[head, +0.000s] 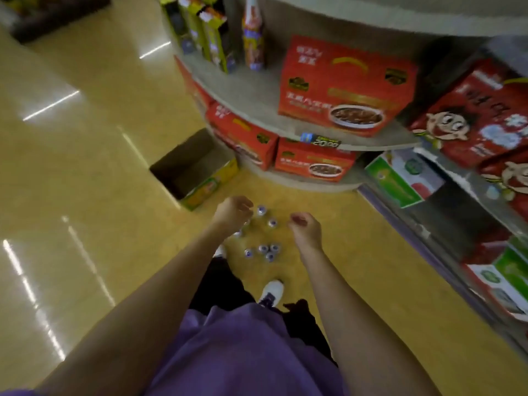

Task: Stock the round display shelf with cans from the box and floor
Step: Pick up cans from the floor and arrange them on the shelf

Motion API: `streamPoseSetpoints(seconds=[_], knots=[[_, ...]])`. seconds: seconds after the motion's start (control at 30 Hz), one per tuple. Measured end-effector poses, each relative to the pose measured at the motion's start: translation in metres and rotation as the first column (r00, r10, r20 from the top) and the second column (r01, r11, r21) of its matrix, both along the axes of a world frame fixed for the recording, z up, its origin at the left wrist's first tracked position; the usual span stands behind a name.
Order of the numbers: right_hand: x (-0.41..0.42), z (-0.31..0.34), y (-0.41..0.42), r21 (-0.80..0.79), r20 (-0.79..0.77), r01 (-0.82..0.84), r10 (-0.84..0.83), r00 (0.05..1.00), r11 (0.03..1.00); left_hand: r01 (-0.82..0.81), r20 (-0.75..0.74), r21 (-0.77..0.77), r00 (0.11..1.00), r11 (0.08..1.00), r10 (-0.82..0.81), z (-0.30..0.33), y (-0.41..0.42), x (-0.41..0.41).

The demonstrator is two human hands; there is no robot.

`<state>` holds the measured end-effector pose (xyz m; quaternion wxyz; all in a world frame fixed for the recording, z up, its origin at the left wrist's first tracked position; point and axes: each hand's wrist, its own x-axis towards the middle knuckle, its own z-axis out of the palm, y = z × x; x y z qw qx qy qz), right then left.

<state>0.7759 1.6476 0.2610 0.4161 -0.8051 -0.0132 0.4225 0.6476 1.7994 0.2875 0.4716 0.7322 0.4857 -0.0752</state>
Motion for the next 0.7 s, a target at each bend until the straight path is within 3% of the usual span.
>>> streamPoseSetpoints(seconds=[0.17,0.37,0.7], knots=[[-0.031,-0.03,0.007,-0.099,0.027,-0.207,0.211,0.977,0.973,-0.016,-0.123,0.057,0.992,0.998,0.023,-0.032,-0.006,-0.056],[-0.065,-0.1,0.022,-0.213,0.013,-0.404,0.416,0.909,0.89,-0.002,-0.216,-0.025,0.976,1.0,-0.003,-0.118,-0.018,-0.08],[-0.086,-0.337,0.036,-0.309,0.003,-0.511,0.538,0.843,0.802,0.009,-0.296,-0.119,0.954,0.993,-0.045,-0.358,-0.037,-0.086]])
